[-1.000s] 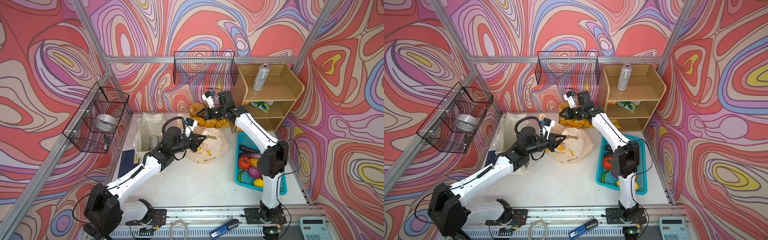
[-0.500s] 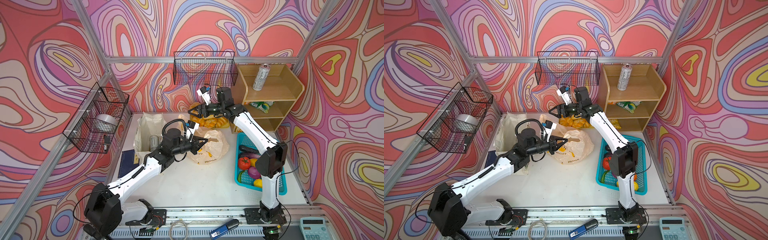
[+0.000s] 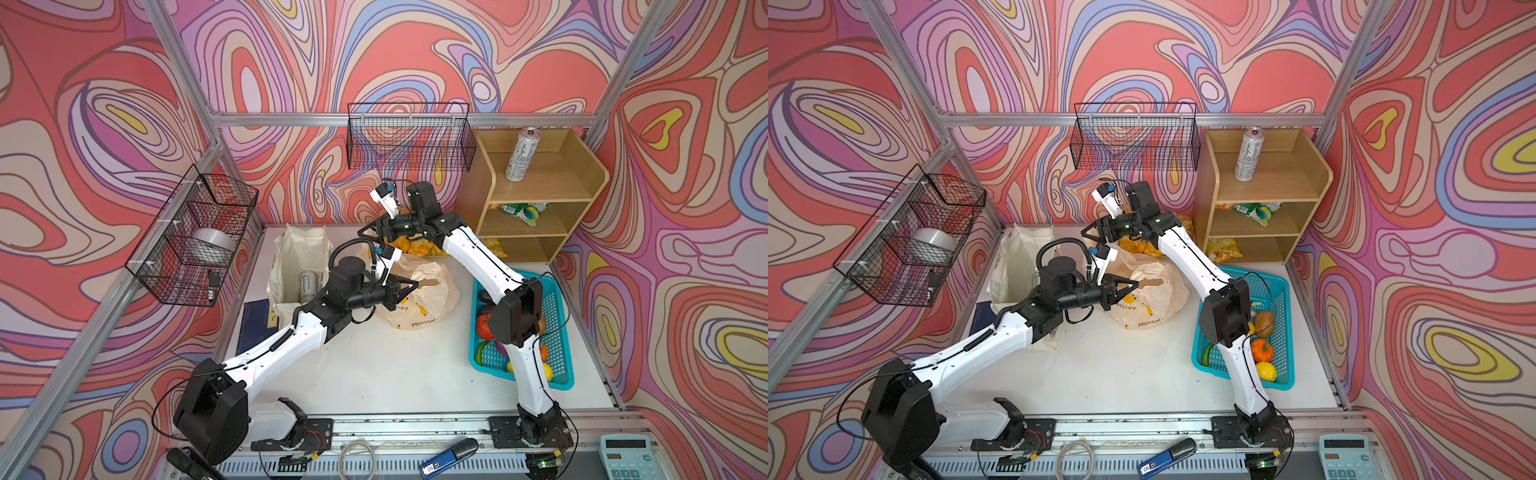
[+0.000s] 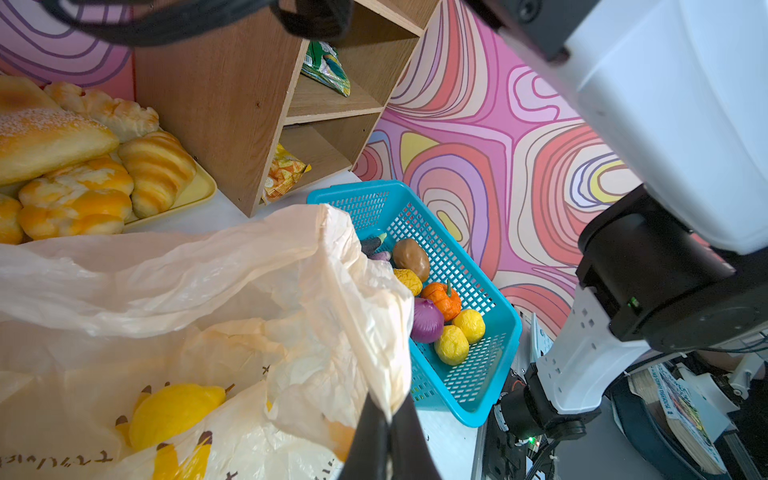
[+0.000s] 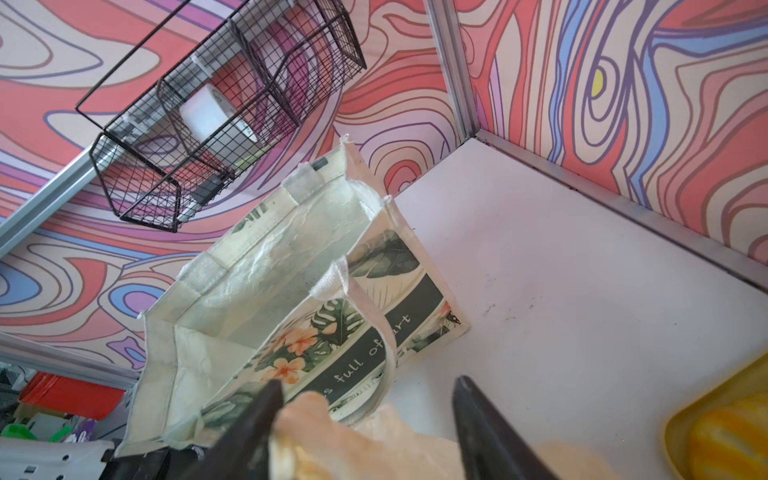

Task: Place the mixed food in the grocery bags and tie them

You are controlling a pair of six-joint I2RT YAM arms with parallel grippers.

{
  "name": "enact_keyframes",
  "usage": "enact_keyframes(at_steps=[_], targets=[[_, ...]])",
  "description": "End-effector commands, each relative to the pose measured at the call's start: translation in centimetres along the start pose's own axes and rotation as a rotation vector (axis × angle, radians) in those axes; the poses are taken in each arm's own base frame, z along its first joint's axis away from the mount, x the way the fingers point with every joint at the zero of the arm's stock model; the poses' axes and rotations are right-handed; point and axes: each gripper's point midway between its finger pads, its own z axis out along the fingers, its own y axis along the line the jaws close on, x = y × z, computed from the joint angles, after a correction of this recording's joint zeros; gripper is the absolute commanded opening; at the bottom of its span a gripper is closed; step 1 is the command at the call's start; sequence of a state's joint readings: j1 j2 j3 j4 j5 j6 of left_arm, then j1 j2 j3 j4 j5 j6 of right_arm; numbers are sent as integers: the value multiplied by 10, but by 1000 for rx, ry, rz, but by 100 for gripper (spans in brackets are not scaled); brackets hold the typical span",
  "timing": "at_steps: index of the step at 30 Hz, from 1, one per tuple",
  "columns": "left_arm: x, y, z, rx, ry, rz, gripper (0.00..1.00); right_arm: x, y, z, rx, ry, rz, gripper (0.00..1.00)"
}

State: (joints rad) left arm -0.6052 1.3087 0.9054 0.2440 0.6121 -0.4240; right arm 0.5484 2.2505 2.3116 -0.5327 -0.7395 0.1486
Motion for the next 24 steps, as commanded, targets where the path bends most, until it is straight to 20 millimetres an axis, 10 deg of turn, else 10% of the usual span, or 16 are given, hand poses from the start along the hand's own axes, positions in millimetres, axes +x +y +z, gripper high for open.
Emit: enact_keyframes(at_steps=[1, 2, 24], targets=[[-13, -8, 2, 32, -20, 7, 0, -6, -3, -2, 21, -19, 6, 18], [-12, -8, 2, 31, -19, 6, 0, -8, -2, -5, 33, -26, 3, 0], [-35, 43, -35, -346, -206, -39, 0, 8, -4, -90, 123, -89, 66, 0]])
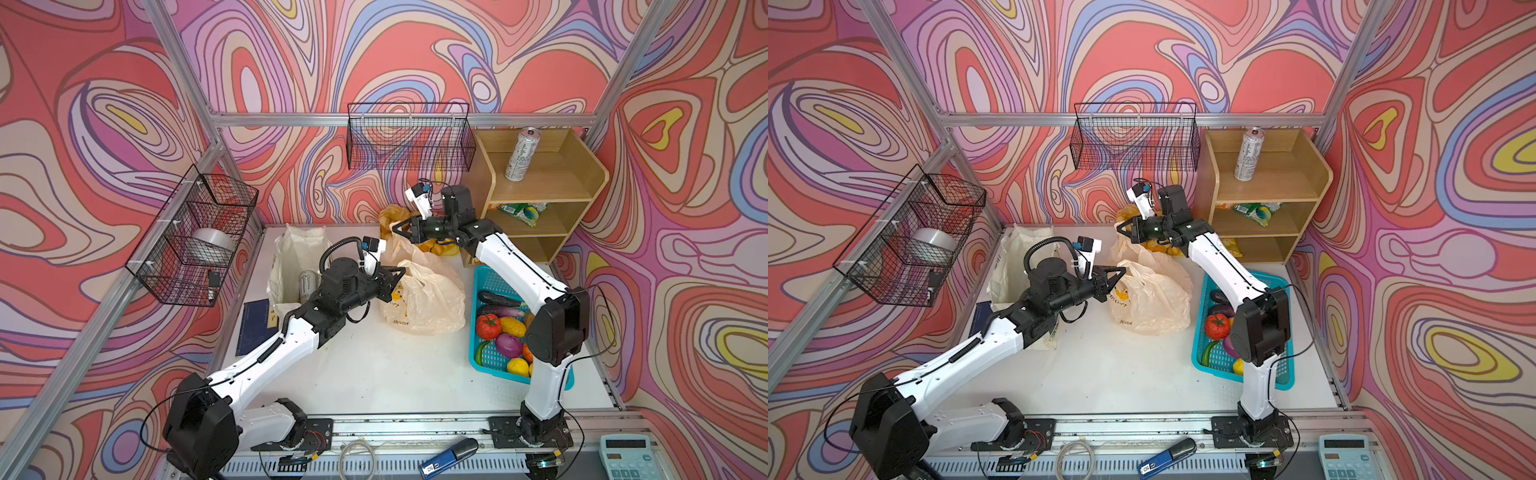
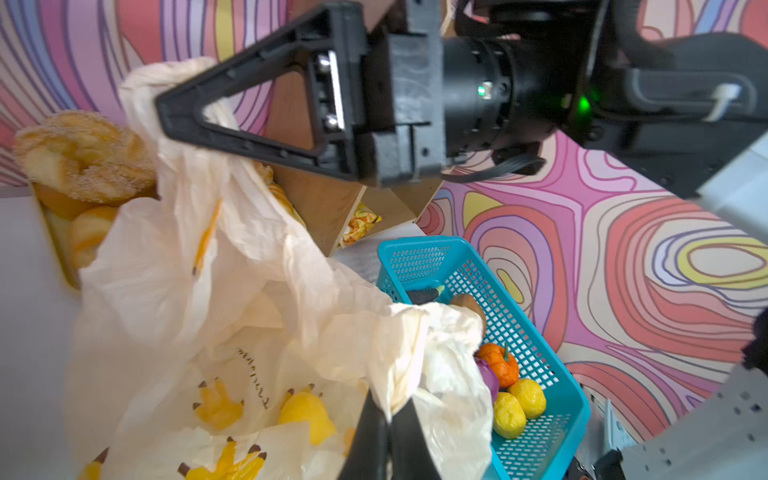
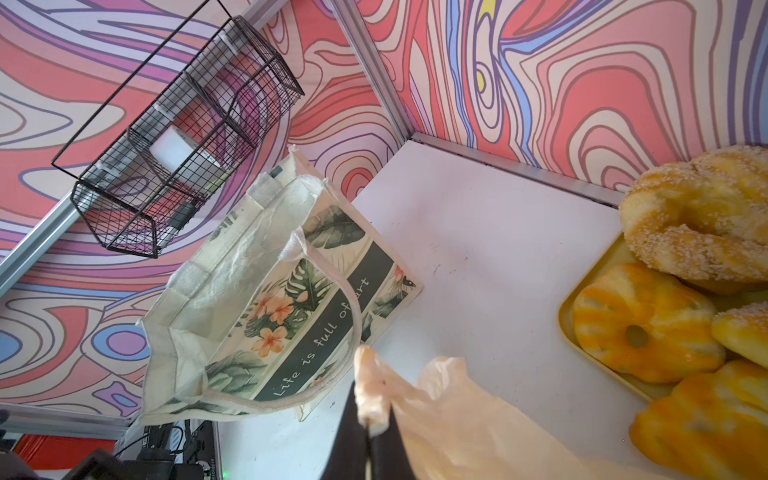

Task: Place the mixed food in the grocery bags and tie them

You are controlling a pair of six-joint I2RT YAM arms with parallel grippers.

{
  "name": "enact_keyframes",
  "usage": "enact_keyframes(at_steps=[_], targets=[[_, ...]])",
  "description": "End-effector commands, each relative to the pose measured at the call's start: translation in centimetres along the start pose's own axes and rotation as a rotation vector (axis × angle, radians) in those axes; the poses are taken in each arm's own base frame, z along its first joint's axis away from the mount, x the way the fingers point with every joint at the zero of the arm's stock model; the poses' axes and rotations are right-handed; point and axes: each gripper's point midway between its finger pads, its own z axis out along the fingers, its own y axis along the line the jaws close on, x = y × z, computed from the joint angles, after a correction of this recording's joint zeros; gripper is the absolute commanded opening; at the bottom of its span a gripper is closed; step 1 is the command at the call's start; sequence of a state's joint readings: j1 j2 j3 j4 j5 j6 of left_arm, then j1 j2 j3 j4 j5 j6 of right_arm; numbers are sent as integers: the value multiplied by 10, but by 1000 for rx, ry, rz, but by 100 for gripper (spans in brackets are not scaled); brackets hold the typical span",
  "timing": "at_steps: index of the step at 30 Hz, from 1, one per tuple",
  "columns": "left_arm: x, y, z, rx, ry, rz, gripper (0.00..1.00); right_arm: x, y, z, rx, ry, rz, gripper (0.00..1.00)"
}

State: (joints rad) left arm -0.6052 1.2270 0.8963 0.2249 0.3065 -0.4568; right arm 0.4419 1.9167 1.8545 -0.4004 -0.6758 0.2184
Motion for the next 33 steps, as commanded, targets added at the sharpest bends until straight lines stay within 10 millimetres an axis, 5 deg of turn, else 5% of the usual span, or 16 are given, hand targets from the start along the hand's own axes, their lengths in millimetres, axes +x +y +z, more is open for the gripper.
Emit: enact_keyframes(at_steps=[1, 20, 33], targets=[[-1, 19, -5, -110, -28, -27, 0, -1, 14, -10, -33, -17, -37, 0], [-8, 52, -4, -301, -67, -62, 0, 21, 55, -37, -207, -7, -112, 0], [-22, 43, 11, -264, -87, -62, 0, 54, 73, -45, -340, 44, -103, 0]])
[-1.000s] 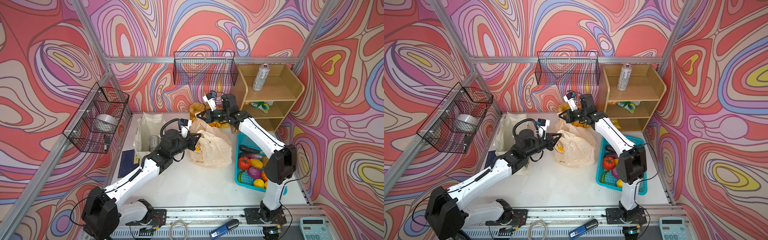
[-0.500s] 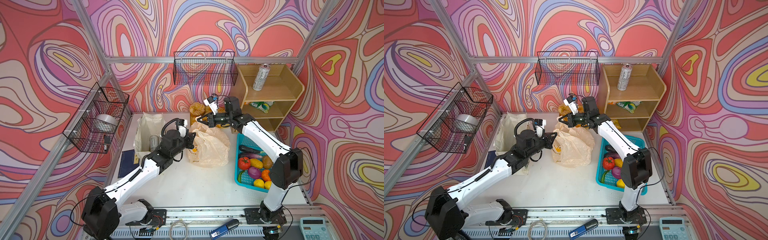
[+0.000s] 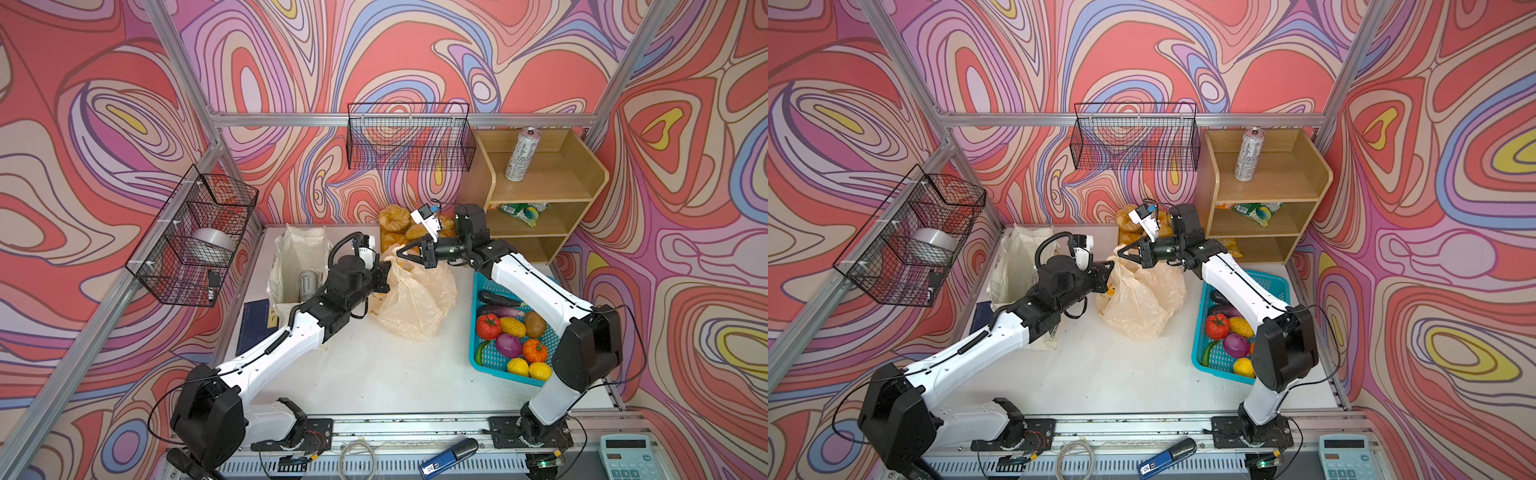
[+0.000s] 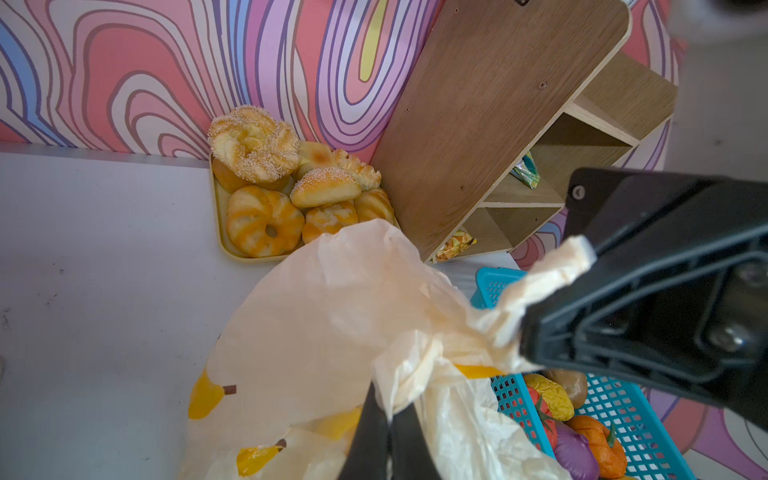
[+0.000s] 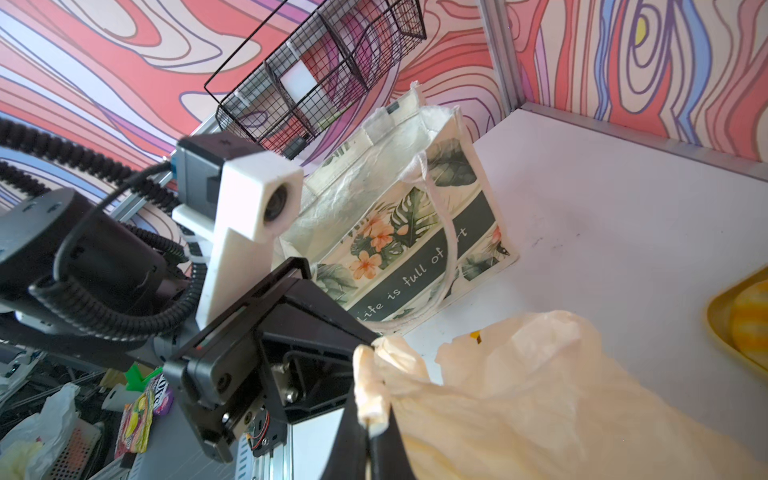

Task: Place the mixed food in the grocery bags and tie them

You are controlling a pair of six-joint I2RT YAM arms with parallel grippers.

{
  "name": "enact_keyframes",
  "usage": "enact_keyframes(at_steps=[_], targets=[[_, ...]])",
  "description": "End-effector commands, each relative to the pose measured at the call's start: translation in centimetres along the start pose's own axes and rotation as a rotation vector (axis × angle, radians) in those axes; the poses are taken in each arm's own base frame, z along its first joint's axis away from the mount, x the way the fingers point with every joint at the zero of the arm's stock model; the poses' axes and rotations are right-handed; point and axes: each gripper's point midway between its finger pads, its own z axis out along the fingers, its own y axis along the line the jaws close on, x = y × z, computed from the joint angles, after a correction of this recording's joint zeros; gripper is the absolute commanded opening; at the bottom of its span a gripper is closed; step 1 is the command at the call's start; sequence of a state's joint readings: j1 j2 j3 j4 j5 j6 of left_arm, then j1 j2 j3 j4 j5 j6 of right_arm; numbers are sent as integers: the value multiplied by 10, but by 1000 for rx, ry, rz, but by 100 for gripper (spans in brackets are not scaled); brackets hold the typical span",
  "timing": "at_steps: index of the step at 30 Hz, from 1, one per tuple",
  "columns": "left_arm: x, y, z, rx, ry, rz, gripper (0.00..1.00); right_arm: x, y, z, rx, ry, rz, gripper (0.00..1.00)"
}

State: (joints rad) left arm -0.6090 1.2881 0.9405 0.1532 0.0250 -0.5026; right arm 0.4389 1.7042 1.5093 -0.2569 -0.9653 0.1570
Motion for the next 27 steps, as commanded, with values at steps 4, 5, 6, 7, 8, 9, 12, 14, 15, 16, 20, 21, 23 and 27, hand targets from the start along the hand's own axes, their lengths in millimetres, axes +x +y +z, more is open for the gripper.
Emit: enact_keyframes(at_steps=[4, 5, 6, 7, 8, 9, 12, 14, 15, 16, 20, 21, 23, 27], targets=[[-16, -15, 5, 35, -28, -15, 0, 11, 21, -4, -77, 21, -25, 0], [-16, -16, 6, 39, -25, -18, 0, 15, 24, -3, -77, 33, -27, 0], [-16, -17, 7, 43, -21, -20, 0, 20, 25, -1, -71, 48, -28, 0], [-15, -17, 7, 43, -19, -22, 0, 24, 26, 0, -65, 59, -30, 0], [-15, -18, 7, 44, -20, -26, 0, 29, 26, 2, -51, 70, -32, 0], [-14, -17, 8, 42, -17, -29, 0, 34, 25, 4, -43, 80, -29, 0], [-14, -19, 9, 46, -9, -32, 0, 44, 22, 6, -9, 89, -22, 0], [-13, -20, 9, 49, -3, -32, 0, 49, 15, 6, 27, 92, -14, 0], [-13, -20, 9, 48, -2, -31, 0, 51, 12, 6, 46, 95, -13, 0], [-13, -20, 9, 46, -1, -32, 0, 54, 9, 5, 64, 99, -12, 0], [-16, -19, 8, 39, -9, -29, 0, 71, 2, 8, 108, 149, -4, 0], [-16, -20, 8, 44, -7, -28, 0, 76, 1, 11, 117, 166, -4, 0], [-16, -22, 10, 49, -1, -28, 0, 85, 0, 17, 132, 193, -4, 0], [-14, -20, 9, 43, 7, -35, 0, 97, -15, 24, 205, 218, 8, 0]])
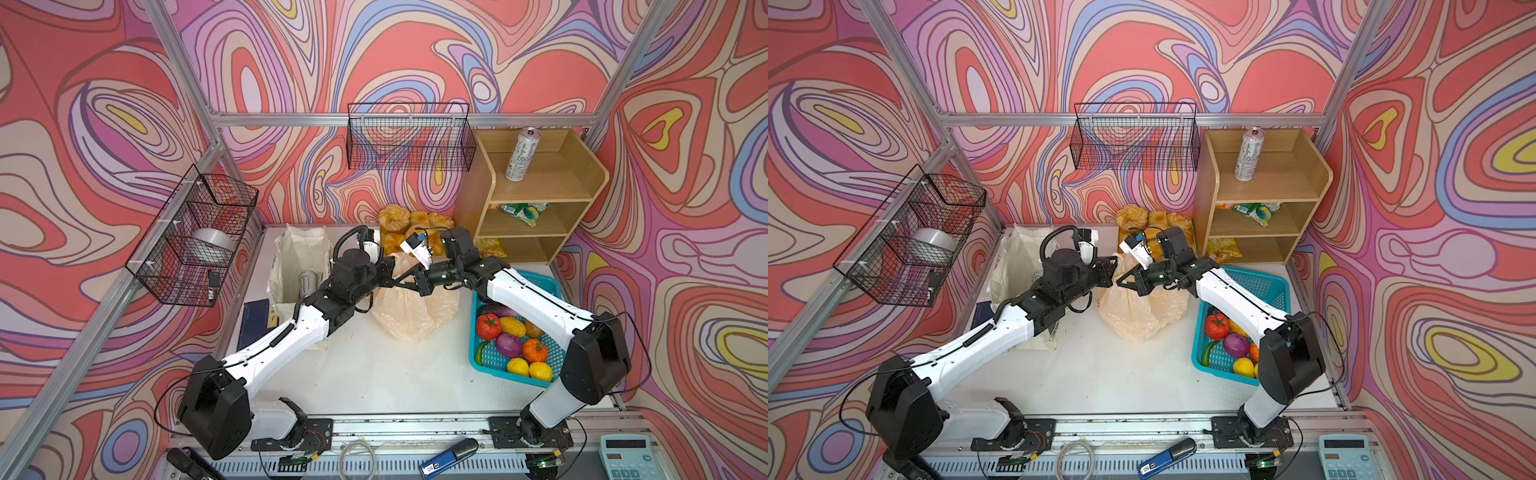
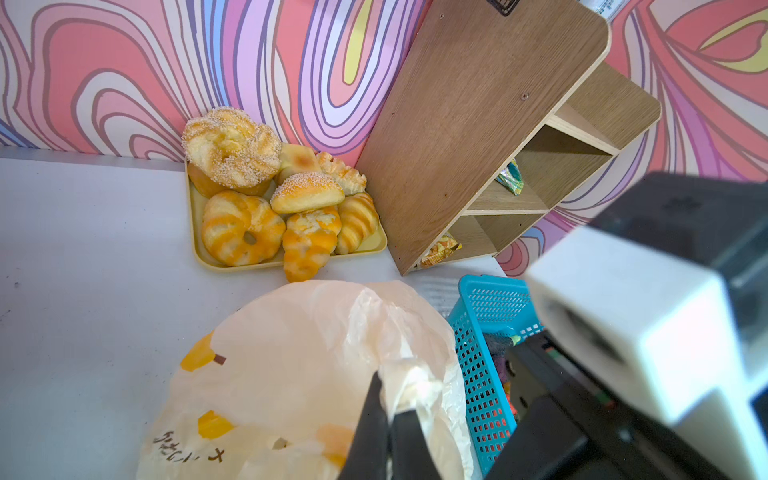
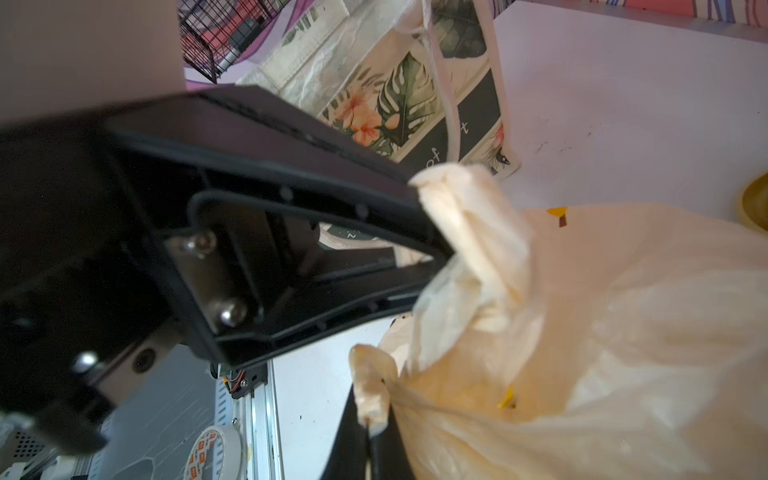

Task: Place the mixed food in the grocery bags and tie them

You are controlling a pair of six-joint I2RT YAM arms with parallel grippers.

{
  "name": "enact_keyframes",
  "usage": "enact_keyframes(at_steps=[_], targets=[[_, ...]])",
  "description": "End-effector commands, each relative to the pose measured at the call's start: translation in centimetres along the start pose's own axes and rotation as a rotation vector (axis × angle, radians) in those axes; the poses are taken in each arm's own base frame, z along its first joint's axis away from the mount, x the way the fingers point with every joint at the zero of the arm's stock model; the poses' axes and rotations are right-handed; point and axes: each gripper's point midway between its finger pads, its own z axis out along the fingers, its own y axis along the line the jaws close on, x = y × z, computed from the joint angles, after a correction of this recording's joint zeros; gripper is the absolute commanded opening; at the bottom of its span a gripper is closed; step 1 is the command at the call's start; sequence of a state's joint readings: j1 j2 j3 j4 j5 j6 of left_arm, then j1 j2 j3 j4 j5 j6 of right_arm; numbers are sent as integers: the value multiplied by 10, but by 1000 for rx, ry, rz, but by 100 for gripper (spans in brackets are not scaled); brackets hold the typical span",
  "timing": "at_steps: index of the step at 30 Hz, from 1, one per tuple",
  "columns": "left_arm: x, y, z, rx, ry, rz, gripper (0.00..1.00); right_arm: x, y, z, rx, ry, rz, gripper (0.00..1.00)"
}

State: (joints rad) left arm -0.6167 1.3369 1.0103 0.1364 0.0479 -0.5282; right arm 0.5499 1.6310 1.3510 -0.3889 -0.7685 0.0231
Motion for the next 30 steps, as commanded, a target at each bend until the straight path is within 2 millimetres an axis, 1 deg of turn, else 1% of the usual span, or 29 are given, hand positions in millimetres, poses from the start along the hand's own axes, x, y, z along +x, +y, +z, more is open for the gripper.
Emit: enact_keyframes(at_steps=[1, 4, 6, 9, 13, 15, 19, 21, 23, 25, 28, 30], targets=[[-6, -7, -1, 13, -4, -13, 0, 20, -25, 10, 118, 51, 30, 0], [-3, -5, -5, 8, 0, -19, 0, 27, -52, 13, 240, 60, 60, 0], [0, -4, -6, 9, 8, -23, 0, 28, -62, 16, 273, 57, 77, 0], [5, -3, -4, 6, 24, -17, 0, 25, -63, 22, 256, 39, 94, 0], [9, -4, 6, 11, 52, -7, 0, 24, -60, 24, 227, 20, 101, 0], [9, -4, 11, 12, 56, -9, 0, 23, -57, 21, 225, 11, 98, 0], [5, -3, 19, -3, 40, -16, 0, 14, -45, 8, 225, -23, 78, 0], [3, -5, 22, 4, 37, -22, 0, 6, -37, -2, 222, -57, 66, 0], [4, -9, 27, 27, 47, -27, 0, -3, -24, -10, 193, -87, 53, 0], [6, -13, 31, 48, 56, -36, 0, -10, -13, -14, 161, -103, 41, 0], [5, -19, 37, 84, 59, -50, 0, -15, 0, -16, 101, -107, 29, 0], [3, -24, 39, 106, 58, -57, 0, -15, 1, -13, 83, -99, 39, 0]])
